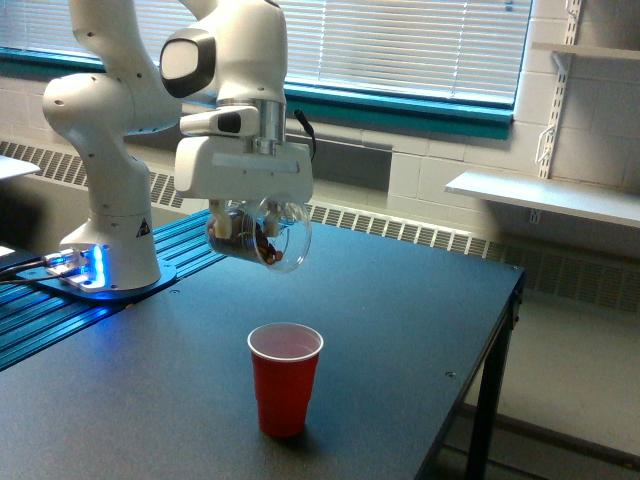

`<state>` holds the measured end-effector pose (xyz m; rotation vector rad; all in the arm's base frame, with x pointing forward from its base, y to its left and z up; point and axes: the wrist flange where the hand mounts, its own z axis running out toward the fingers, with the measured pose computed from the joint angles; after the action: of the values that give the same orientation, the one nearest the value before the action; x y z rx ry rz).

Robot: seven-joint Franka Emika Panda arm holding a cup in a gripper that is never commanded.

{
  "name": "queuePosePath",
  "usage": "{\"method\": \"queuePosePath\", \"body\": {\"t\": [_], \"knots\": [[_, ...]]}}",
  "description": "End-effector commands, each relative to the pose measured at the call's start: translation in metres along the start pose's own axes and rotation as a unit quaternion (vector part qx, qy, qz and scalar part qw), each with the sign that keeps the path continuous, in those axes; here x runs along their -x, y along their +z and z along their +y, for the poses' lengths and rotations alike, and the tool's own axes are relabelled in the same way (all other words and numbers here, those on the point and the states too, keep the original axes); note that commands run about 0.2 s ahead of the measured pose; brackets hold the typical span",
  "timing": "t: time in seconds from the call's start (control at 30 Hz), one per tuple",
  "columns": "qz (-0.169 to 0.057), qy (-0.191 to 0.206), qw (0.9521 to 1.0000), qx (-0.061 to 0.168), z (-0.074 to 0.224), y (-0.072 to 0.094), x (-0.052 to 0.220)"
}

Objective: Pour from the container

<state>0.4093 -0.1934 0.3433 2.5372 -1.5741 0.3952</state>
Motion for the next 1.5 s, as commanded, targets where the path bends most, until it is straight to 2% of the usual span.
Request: {"method": "queuePosePath", "body": {"t": [0.03, 0.73, 1.5], "knots": [[0.003, 0.009, 0.9999, 0.013, -0.01, 0.001, 0.001], [-0.003, -0.02, 0.9981, 0.058, -0.018, 0.019, 0.012], [0.001, -0.017, 0.9954, 0.095, -0.021, 0.027, 0.018]]}}
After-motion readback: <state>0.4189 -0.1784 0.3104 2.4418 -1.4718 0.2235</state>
